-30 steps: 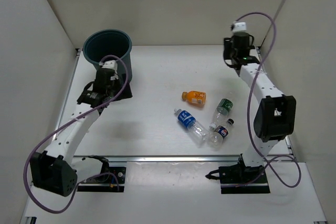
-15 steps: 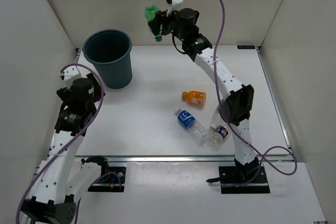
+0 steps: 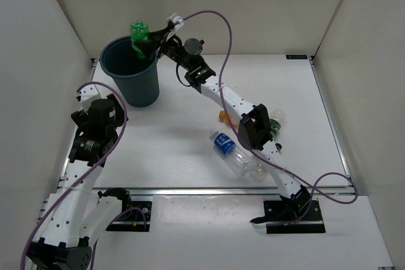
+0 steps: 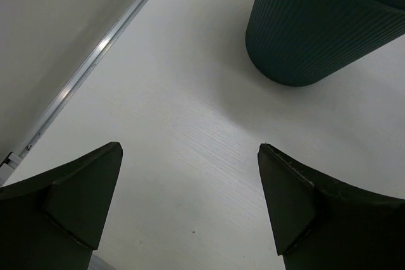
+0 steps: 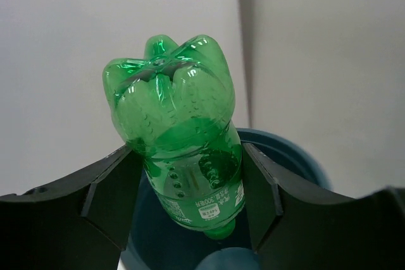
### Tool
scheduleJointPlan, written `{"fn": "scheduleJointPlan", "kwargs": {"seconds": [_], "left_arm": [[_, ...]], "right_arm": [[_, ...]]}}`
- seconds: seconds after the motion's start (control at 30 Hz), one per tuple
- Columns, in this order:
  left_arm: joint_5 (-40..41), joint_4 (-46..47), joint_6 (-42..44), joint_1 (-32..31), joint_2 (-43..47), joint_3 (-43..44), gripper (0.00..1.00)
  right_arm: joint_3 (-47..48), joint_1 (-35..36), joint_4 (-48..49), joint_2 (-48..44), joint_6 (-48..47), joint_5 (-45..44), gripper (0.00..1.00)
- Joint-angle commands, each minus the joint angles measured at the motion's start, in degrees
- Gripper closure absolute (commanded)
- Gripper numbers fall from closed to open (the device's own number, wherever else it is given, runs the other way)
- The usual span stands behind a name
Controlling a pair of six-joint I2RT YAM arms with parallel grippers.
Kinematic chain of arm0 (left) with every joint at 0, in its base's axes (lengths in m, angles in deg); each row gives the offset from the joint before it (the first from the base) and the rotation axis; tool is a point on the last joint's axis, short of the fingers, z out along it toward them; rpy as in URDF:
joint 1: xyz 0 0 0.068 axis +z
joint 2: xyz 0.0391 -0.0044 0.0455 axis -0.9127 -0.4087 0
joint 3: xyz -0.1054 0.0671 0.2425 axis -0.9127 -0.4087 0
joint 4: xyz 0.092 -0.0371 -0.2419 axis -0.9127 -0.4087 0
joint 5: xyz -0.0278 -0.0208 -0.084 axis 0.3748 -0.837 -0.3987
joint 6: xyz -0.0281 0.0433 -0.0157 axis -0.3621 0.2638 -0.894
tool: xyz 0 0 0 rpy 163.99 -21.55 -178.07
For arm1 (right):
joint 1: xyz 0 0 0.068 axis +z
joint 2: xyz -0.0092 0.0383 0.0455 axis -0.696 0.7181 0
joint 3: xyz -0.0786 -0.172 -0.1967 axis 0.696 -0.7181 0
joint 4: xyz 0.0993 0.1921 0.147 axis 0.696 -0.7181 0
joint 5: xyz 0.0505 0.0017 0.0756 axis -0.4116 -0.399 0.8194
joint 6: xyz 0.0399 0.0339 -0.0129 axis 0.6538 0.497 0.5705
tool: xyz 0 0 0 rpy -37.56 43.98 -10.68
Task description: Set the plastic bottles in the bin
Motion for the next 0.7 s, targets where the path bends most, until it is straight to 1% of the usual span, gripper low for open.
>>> {"fn": "scheduleJointPlan", "kwargs": {"seconds": [0.0, 0.03, 0.07, 0.1, 0.13, 0.17, 0.2, 0.23, 0.3, 0.37, 0.47, 0.5, 0.53, 0.57, 0.6, 0.63, 0.67], "left_arm": [[-1.5, 0.7, 0.0, -0.5, 0.7, -0.3, 0.01], [-1.8, 0.9, 0.2, -0.5, 0.5, -0.7, 0.01], [-2.1, 1.0, 0.1, -0.6, 0.5, -0.7, 0.01], [-2.2, 0.8, 0.0, -0.7, 0.6, -0.8, 0.01], [-2.7, 0.7, 0.2, -0.7, 0.7, -0.9, 0.02], [-2.4, 0.7, -0.3, -0.8, 0.7, -0.9, 0.01], [-2.6, 0.4, -0.1, -1.0, 0.8, -0.8, 0.01], [-3.6, 0.5, -0.2, -1.0, 1.0, -0.7, 0.01], [-3.7, 0.3, -0.3, -1.1, 1.4, -0.7, 0.01], [-4.7, -0.1, -0.5, -1.3, 1.7, -0.9, 0.01], [-6.0, -0.8, 0.8, -1.4, 1.0, 0.8, 0.01], [-7.2, -1.2, 1.4, -1.8, 0.0, 1.3, 0.02], [-7.9, -2.0, 2.1, -1.7, -0.6, 2.1, 0.01], [-8.9, -3.0, 3.1, -2.7, -1.7, 3.1, 0.02], [-10.6, -3.2, 3.9, -3.5, -3.5, 3.6, 0.01], [-11.5, -3.8, 4.3, -4.1, -4.4, 4.2, 0.01], [-12.9, -3.9, 4.9, -5.5, -5.6, 4.9, 0.02]], "right_arm": [[2.5, 1.7, 11.4, -0.2, -0.1, -0.7, 1.00], [2.3, 2.5, 9.8, -0.1, -2.6, -1.8, 0.96], [2.0, 2.7, 9.2, -0.1, -2.7, -1.6, 0.92], [1.5, 3.1, 9.0, -0.1, -2.6, -0.7, 0.74], [1.9, 3.6, 8.4, 0.3, -2.5, -0.5, 0.53], [1.8, 3.2, 7.5, 0.7, -2.1, 0.0, 0.44], [2.4, 3.0, 7.0, 0.6, -1.4, -0.4, 0.31], [3.0, 2.6, 6.4, 0.8, -1.3, -0.1, 0.23], [3.5, 1.9, 4.8, 0.3, 0.1, 0.6, 0.14], [2.9, 1.7, 3.4, -0.6, -1.3, 0.4, 0.01], [3.7, 1.6, 0.2, -2.9, -3.7, 0.8, 0.01], [3.7, 1.7, -2.7, -3.0, -5.5, 1.1, 0.01], [4.4, 1.7, -7.6, -4.6, -7.7, 0.7, 0.01], [4.1, 1.7, -9.7, -5.8, -8.8, -1.6, 0.00], [4.8, 1.6, -14.8, -6.6, -9.6, -3.7, 0.01], [4.3, 1.0, -19.9, -8.3, -8.9, -4.0, 0.01], [4.6, 0.2, -22.4, -9.6, -8.7, -3.4, 0.01]]}}
